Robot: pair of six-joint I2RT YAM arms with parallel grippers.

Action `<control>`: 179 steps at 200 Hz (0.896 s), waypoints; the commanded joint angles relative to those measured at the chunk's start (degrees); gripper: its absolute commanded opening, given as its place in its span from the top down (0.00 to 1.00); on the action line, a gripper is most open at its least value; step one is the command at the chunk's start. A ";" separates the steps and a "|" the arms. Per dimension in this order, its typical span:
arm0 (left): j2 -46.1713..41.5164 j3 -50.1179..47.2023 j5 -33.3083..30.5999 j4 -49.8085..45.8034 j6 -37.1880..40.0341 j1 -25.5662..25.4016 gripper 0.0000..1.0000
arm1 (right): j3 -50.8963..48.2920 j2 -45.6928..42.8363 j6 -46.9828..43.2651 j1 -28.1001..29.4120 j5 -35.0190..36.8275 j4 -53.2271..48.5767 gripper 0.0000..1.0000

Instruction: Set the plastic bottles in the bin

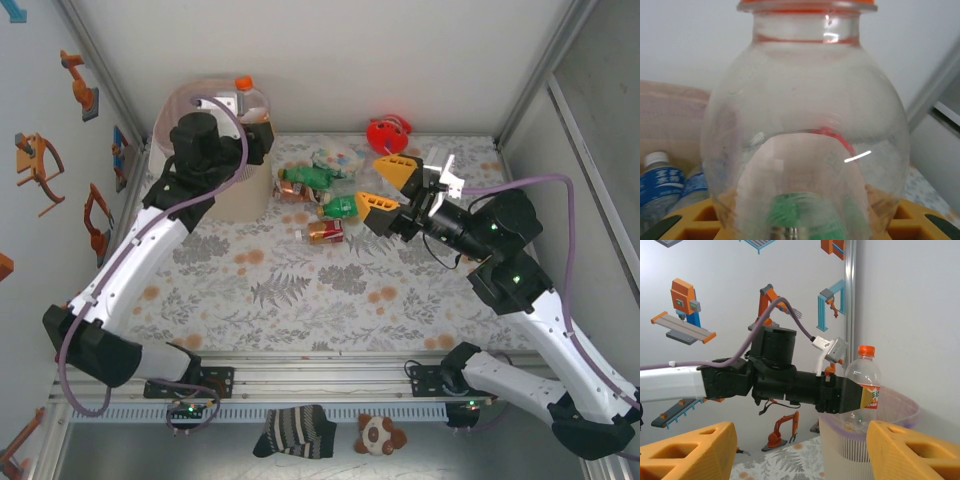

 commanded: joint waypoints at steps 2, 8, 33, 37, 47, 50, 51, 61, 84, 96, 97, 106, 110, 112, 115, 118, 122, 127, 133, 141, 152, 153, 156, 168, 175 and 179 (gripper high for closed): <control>1.98 5.55 -13.80 -2.39 -6.78 0.42 0.86 | 1.14 -0.60 -0.64 0.22 1.39 -0.25 0.32; 2.93 7.16 -15.46 -3.94 -7.33 0.43 0.86 | 1.14 -0.57 -0.62 0.22 1.43 -0.35 0.32; 7.13 13.89 -18.62 -11.86 -7.27 1.55 0.86 | 1.17 -0.71 -0.80 0.22 1.54 -0.47 0.32; 7.71 14.77 -18.58 -12.98 -7.24 1.84 0.86 | 1.21 -0.71 -0.81 0.22 1.50 -0.55 0.32; 9.21 16.95 -18.13 -15.80 -7.33 3.05 0.86 | 1.18 -0.73 -0.92 0.27 1.46 -0.56 0.32; 9.64 17.60 -18.09 -16.51 -7.39 3.44 0.86 | 1.17 -0.79 -0.92 0.26 1.53 -0.63 0.32; 9.76 17.83 -18.09 -16.80 -7.45 3.52 0.86 | 1.20 -0.75 -0.92 0.24 1.54 -0.64 0.32; 11.16 19.95 -18.02 -19.90 -8.09 4.83 0.87 | 1.26 -0.74 -0.95 0.23 1.63 -0.81 0.32; 14.41 24.34 -9.76 -24.38 -5.12 8.37 0.87 | 1.31 -0.86 -0.98 0.22 1.38 -0.85 0.32; 16.64 27.75 -6.33 -27.73 -2.91 9.74 0.87 | 1.36 -0.96 -1.01 0.18 1.22 -0.93 0.32; 16.82 28.18 -6.02 -28.08 -2.66 9.88 0.87 | 1.38 -0.92 -1.01 0.20 1.20 -0.97 0.32; 18.54 30.88 -1.29 -30.75 0.26 11.03 0.86 | 1.43 -1.06 -0.86 0.23 1.17 -1.03 0.32; 19.11 31.81 1.31 -31.76 1.60 11.61 0.86 | 1.48 -1.13 -0.90 0.24 1.13 -1.12 0.32; 19.42 32.20 2.38 -32.16 2.22 11.88 0.86 | 1.49 -1.12 -0.92 0.22 1.13 -1.15 0.32; 19.74 32.61 4.73 -32.55 3.12 12.34 0.87 | 1.49 -1.22 -0.88 0.20 1.19 -1.17 0.32; 20.02 32.84 6.84 -32.77 3.88 12.83 0.87 | 1.49 -1.30 -0.91 0.27 1.19 -1.17 0.32; 20.30 32.86 9.38 -32.83 4.71 13.49 0.88 | 1.48 -1.38 -0.86 0.23 1.19 -1.26 0.32; 20.61 32.87 11.93 -32.64 5.28 14.24 0.88 | 1.49 -1.49 -0.91 0.20 1.17 -1.35 0.32; 20.97 32.90 13.89 -32.40 5.58 15.12 0.88 | 1.49 -1.64 -0.89 0.22 1.19 -1.40 0.32; 21.65 33.07 15.57 -32.29 5.89 16.30 0.89 | 1.45 -1.81 -0.92 0.25 1.20 -1.53 0.32; 22.98 33.83 17.37 -32.85 6.45 17.72 0.92 | 1.60 -1.99 -0.90 0.27 1.19 -1.78 0.32; 23.06 33.94 17.56 -32.88 6.55 17.82 0.92 | 1.59 -2.01 -0.91 0.29 1.19 -1.83 0.32; 23.50 34.37 18.11 -33.29 6.76 18.17 0.92 | 1.62 -2.07 -0.92 0.15 1.19 -1.88 0.32; 25.77 36.60 20.36 -35.47 7.65 19.26 0.94 | 1.75 -2.22 -0.82 0.22 1.35 -2.15 0.32; 27.44 38.43 21.87 -37.22 8.22 19.62 0.95 | 1.75 -2.37 -0.82 0.22 1.38 -2.27 0.32; 28.51 39.50 22.88 -38.27 8.57 19.75 0.95 | 1.74 -2.38 -0.83 0.26 1.37 -2.30 0.32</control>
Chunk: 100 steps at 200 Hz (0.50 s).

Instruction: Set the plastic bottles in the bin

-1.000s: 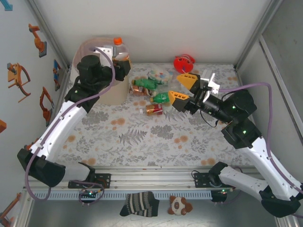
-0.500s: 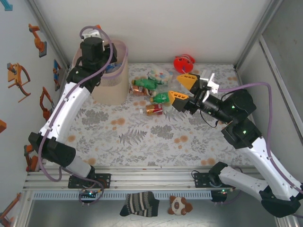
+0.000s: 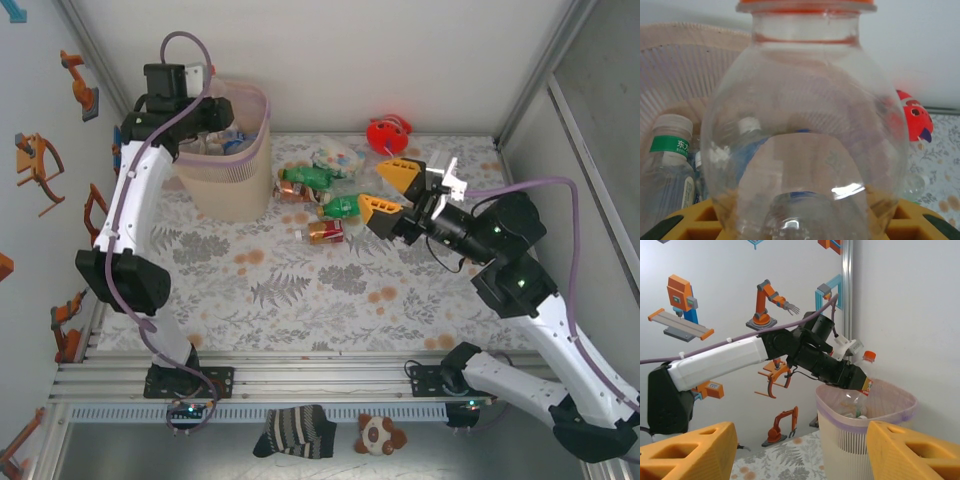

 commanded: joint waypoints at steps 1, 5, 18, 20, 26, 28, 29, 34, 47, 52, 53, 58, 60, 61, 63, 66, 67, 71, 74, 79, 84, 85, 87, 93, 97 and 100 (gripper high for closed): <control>4.08 5.32 9.43 -5.88 4.23 1.44 0.95 | 1.75 -1.00 -0.77 0.24 0.69 0.18 0.32; 5.02 6.48 10.54 -6.87 4.67 1.53 0.94 | 1.70 -1.07 -0.77 0.22 0.77 0.12 0.32; 7.84 9.57 13.88 -10.08 5.65 1.54 0.87 | 1.64 -1.09 -0.81 0.22 0.97 0.17 0.32; 8.24 10.04 14.25 -10.49 5.70 1.54 0.86 | 1.64 -1.09 -0.79 0.24 0.96 0.17 0.32; 9.39 10.95 15.14 -11.41 5.65 1.54 0.84 | 1.59 -1.06 -0.81 0.23 0.91 0.19 0.32; 9.79 11.22 15.51 -11.66 5.59 1.54 0.84 | 1.65 -1.02 -0.81 0.27 0.88 0.22 0.32; 9.94 11.32 15.58 -11.80 5.59 1.54 0.84 | 1.66 -0.97 -0.81 0.29 0.87 0.24 0.32; 10.74 11.67 16.39 -12.26 5.51 1.47 0.83 | 1.60 -0.82 -0.80 0.27 0.82 0.27 0.32; 12.28 11.91 17.99 -12.95 5.30 1.42 0.82 | 1.74 -0.50 -0.70 0.28 0.74 0.35 0.32; 12.72 11.89 18.26 -13.07 5.22 1.33 0.81 | 1.82 -0.46 -0.72 0.30 0.63 0.30 0.32; 12.82 11.88 18.32 -13.12 5.23 1.30 0.81 | 1.79 -0.42 -0.72 0.26 0.61 0.32 0.32; 13.26 11.91 18.51 -13.32 5.12 1.21 0.81 | 1.89 -0.39 -0.72 0.22 0.60 0.31 0.33; 13.39 11.94 18.61 -13.41 5.10 1.19 0.81 | 1.92 -0.30 -0.66 0.26 0.60 0.22 0.32; 13.46 11.95 18.67 -13.42 5.09 1.14 0.81 | 1.92 -0.30 -0.69 0.28 0.60 0.19 0.32; 13.66 11.95 18.72 -13.56 5.09 1.11 0.81 | 1.93 -0.26 -0.72 0.21 0.60 0.17 0.32; 13.85 11.88 18.81 -13.60 5.12 1.06 0.80 | 1.95 -0.22 -0.72 0.26 0.60 0.12 0.33; 13.95 11.87 18.86 -13.69 5.14 1.03 0.80 | 1.98 -0.21 -0.77 0.28 0.60 0.14 0.33; 14.25 11.83 18.97 -13.85 5.15 0.95 0.79 | 1.95 -0.11 -0.81 0.31 0.60 0.01 0.33; 14.45 11.86 19.06 -13.96 5.15 0.88 0.78 | 2.08 -0.12 -0.80 0.23 0.60 -0.03 0.32; 14.72 11.86 19.09 -14.26 5.14 0.79 0.77 | 2.10 -0.11 -0.89 0.20 0.60 -0.13 0.33; 15.11 11.86 19.09 -14.46 5.16 0.75 0.77 | 2.07 -0.08 -0.97 0.20 0.60 -0.12 0.32; 15.15 11.86 19.09 -14.57 5.11 0.70 0.77 | 2.09 -0.10 -0.93 0.25 0.60 -0.11 0.33; 15.29 11.86 19.09 -14.71 5.17 0.67 0.76 | 2.06 -0.12 -0.93 0.27 0.60 -0.12 0.33; 15.72 11.94 19.09 -15.07 5.20 0.58 0.75 | 2.10 -0.12 -1.03 0.30 0.69 -0.18 0.33; 16.07 11.98 19.09 -15.39 5.20 0.57 0.75 | 1.98 -0.12 -1.06 0.25 0.76 -0.19 0.33; 16.33 12.03 19.04 -15.71 5.27 0.57 0.75 | 1.98 -0.12 -1.13 0.28 0.78 -0.19 0.33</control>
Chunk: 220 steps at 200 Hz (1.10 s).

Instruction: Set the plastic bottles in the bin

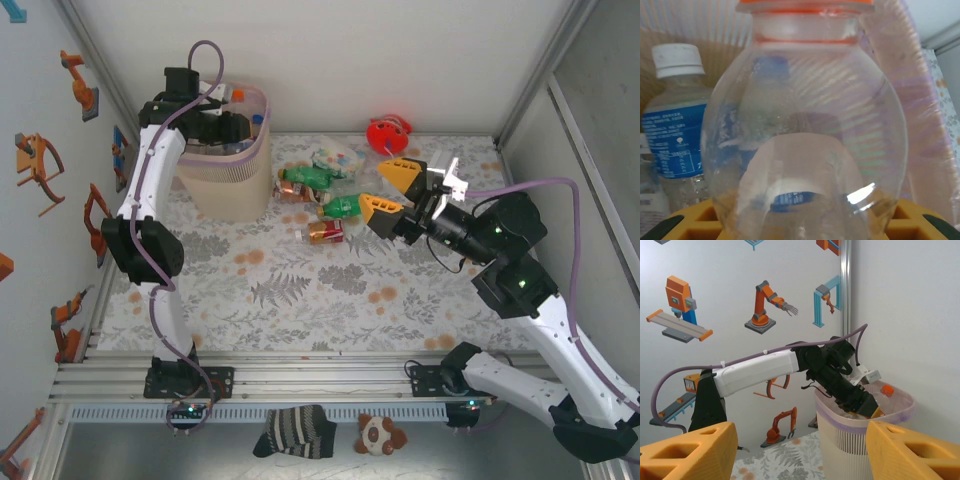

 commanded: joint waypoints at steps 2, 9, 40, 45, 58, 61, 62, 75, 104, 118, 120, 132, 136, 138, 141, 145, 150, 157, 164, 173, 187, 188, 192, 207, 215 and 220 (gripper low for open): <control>1.73 1.57 2.44 -4.51 1.49 -0.65 0.75 | 1.92 -0.15 -1.11 0.23 0.38 0.12 0.33; 2.35 1.70 2.31 -5.34 1.71 -0.68 0.75 | 1.95 -0.16 -1.21 0.24 0.39 0.12 0.33; 5.31 2.66 0.65 -9.81 3.71 -0.70 0.73 | 1.75 0.01 -1.37 0.26 0.69 -0.18 0.33; 5.86 3.06 0.18 -10.70 4.10 -0.76 0.73 | 1.76 0.13 -1.40 0.29 0.74 -0.17 0.33; 7.48 4.07 -0.91 -13.19 5.32 -0.76 0.71 | 1.73 0.42 -1.51 0.27 0.74 -0.27 0.33; 7.84 4.40 -1.03 -13.74 5.59 -0.76 0.71 | 1.78 0.53 -1.47 0.25 0.74 -0.31 0.33; 7.95 4.43 -1.09 -13.91 5.66 -0.76 0.71 | 1.78 0.58 -1.49 0.28 0.69 -0.32 0.33; 9.45 5.31 -1.49 -16.21 6.85 -0.76 0.70 | 1.99 0.96 -1.47 0.30 0.43 -0.23 0.33; 12.34 6.75 -2.83 -20.43 9.67 -1.18 0.69 | 2.24 1.65 -1.51 0.22 0.21 0.04 0.33; 13.60 7.74 -4.02 -22.53 11.13 -1.51 0.68 | 2.34 1.87 -1.51 0.30 0.12 0.10 0.33; 13.78 7.82 -4.26 -22.81 11.34 -1.54 0.68 | 2.31 1.86 -1.52 0.28 0.12 0.11 0.33; 14.71 8.77 -6.33 -24.41 12.18 -1.89 0.67 | 2.37 2.04 -1.29 0.30 0.03 0.16 0.33; 14.96 9.14 -6.96 -24.93 12.52 -1.98 0.67 | 2.31 2.11 -1.34 0.26 -0.04 0.12 0.33; 15.17 9.31 -7.26 -25.26 12.63 -2.06 0.66 | 2.35 2.11 -1.34 0.27 -0.05 0.12 0.33; 15.40 9.66 -7.82 -25.54 12.87 -2.12 0.66 | 2.46 2.19 -1.34 0.30 -0.08 0.13 0.33; 15.72 10.11 -8.53 -26.21 13.07 -2.23 0.65 | 2.43 2.24 -1.20 0.28 -0.06 0.17 0.33; 16.05 10.81 -9.40 -26.92 13.35 -2.38 0.64 | 2.47 2.21 -1.23 0.29 -0.07 0.25 0.33; 16.43 11.64 -10.56 -27.80 13.75 -2.55 0.63 | 2.50 2.37 -1.23 0.29 -0.06 0.25 0.33; 16.66 12.39 -11.63 -28.38 14.06 -2.85 0.62 | 2.54 2.39 -1.16 0.26 -0.12 0.30 0.33; 16.65 13.02 -13.10 -28.80 14.41 -3.13 0.61 | 2.48 2.38 -1.16 0.30 -0.14 0.47 0.33; 16.27 14.25 -15.29 -29.50 15.11 -3.72 0.57 | 2.57 2.55 -1.14 0.26 -0.21 0.50 0.33; 16.21 14.36 -15.47 -29.53 15.16 -3.78 0.57 | 2.61 2.55 -1.15 0.28 -0.22 0.49 0.33; 16.03 14.67 -16.30 -29.64 15.28 -3.96 0.56 | 2.60 2.56 -1.14 0.31 -0.22 0.56 0.33; 14.61 15.67 -18.56 -29.58 15.72 -4.53 0.49 | 2.81 2.70 -1.16 0.30 -0.23 0.47 0.33; 13.87 16.38 -19.17 -29.59 15.86 -4.80 0.46 | 2.83 2.61 -1.16 0.31 -0.22 0.39 0.33; 13.30 16.98 -19.49 -29.57 15.84 -5.02 0.45 | 2.88 2.63 -1.09 0.30 -0.23 0.46 0.33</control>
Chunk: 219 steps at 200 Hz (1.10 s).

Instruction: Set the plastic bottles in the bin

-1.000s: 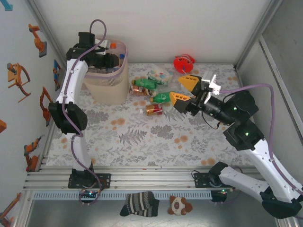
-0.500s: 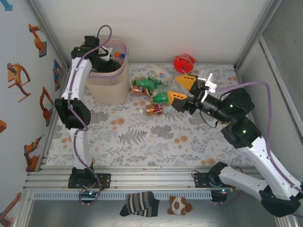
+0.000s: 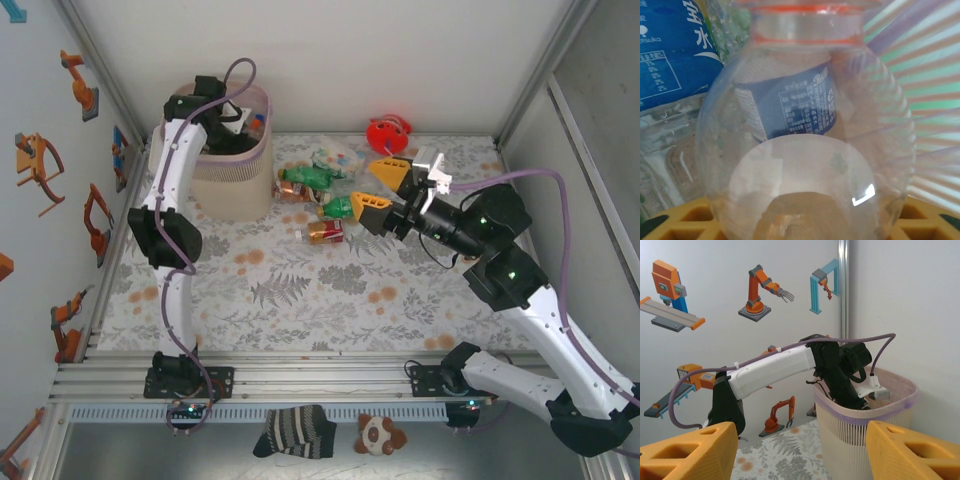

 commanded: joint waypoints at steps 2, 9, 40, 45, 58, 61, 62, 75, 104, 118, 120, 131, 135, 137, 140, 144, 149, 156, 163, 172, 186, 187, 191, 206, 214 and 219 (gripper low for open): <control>0.87 0.84 -7.73 -7.88 2.44 -1.04 0.44 | 2.56 -0.20 -0.45 0.28 -0.34 1.12 0.33; 0.14 1.65 -7.53 -7.74 2.36 -1.20 0.43 | 2.52 -0.14 -0.52 0.26 -0.32 1.06 0.33; -4.19 2.39 -5.41 -5.42 1.06 -1.31 0.36 | 2.54 -0.32 -0.51 0.29 -0.32 1.13 0.33; -4.97 2.32 -5.04 -4.89 0.89 -1.31 0.35 | 2.51 -0.38 -0.44 0.24 -0.31 1.20 0.33; -6.51 2.33 -4.23 -3.55 0.35 -1.29 0.31 | 2.52 -0.32 -0.42 0.31 -0.33 1.28 0.33; -6.86 2.30 -4.08 -3.30 0.28 -1.31 0.30 | 2.54 -0.37 -0.37 0.31 -0.35 1.28 0.33; -6.91 2.30 -3.98 -3.20 0.26 -1.31 0.30 | 2.51 -0.38 -0.41 0.31 -0.38 1.29 0.33; -8.33 2.23 -3.20 -1.85 -0.39 -1.31 0.25 | 2.55 -0.35 -0.44 0.30 -0.40 1.24 0.33; -10.44 1.87 -0.69 1.67 -1.49 -1.30 0.18 | 2.48 -0.46 -0.43 0.31 -0.30 1.23 0.33; -10.80 1.53 0.49 3.60 -2.03 -1.31 0.19 | 2.44 -0.53 -0.44 0.28 -0.32 1.25 0.33; -10.85 1.47 0.74 3.89 -2.06 -1.27 0.20 | 2.47 -0.49 -0.44 0.28 -0.32 1.29 0.33; -10.64 1.29 2.21 5.08 -2.27 -1.31 0.26 | 2.35 -0.65 -0.44 0.29 -0.25 1.22 0.33; -10.50 1.34 2.70 5.30 -2.31 -1.28 0.29 | 2.31 -0.59 -0.39 0.30 -0.31 1.25 0.33; -10.35 1.33 2.91 5.43 -2.33 -1.30 0.30 | 2.33 -0.64 -0.43 0.26 -0.32 1.29 0.33; -10.12 1.36 3.34 5.60 -2.39 -1.29 0.32 | 2.31 -0.60 -0.40 0.30 -0.32 1.17 0.33; -9.85 1.34 3.84 5.75 -2.46 -1.28 0.35 | 2.26 -0.68 -0.43 0.27 -0.32 1.21 0.33; -9.48 1.34 4.35 5.84 -2.55 -1.29 0.38 | 2.24 -0.76 -0.37 0.25 -0.27 1.17 0.33; -8.94 1.33 4.92 5.81 -2.60 -1.30 0.42 | 2.28 -0.91 -0.32 0.23 -0.23 1.12 0.33; -8.30 1.17 5.26 5.86 -2.61 -1.31 0.46 | 2.20 -0.98 -0.41 0.24 -0.14 1.12 0.33; -7.55 0.92 5.44 5.85 -2.62 -1.31 0.50 | 2.18 -1.12 -0.40 0.30 -0.03 1.04 0.33; -6.44 0.00 5.27 5.86 -2.44 -1.27 0.57 | 2.21 -1.27 -0.44 0.27 -0.05 0.95 0.33; -6.35 0.01 5.27 5.86 -2.46 -1.29 0.57 | 2.21 -1.27 -0.40 0.25 -0.05 0.91 0.33; -6.09 -0.29 5.27 5.85 -2.39 -1.24 0.59 | 2.17 -1.25 -0.43 0.29 -0.05 0.87 0.33; -5.10 -1.46 4.89 5.81 -2.17 -1.22 0.65 | 2.20 -1.35 -0.44 0.27 0.12 0.76 0.33; -4.63 -2.03 4.67 5.68 -2.21 -1.14 0.68 | 2.12 -1.36 -0.52 0.23 0.21 0.52 0.33; -4.37 -2.48 4.44 5.68 -2.22 -1.11 0.68 | 2.12 -1.33 -0.52 0.30 0.34 0.44 0.33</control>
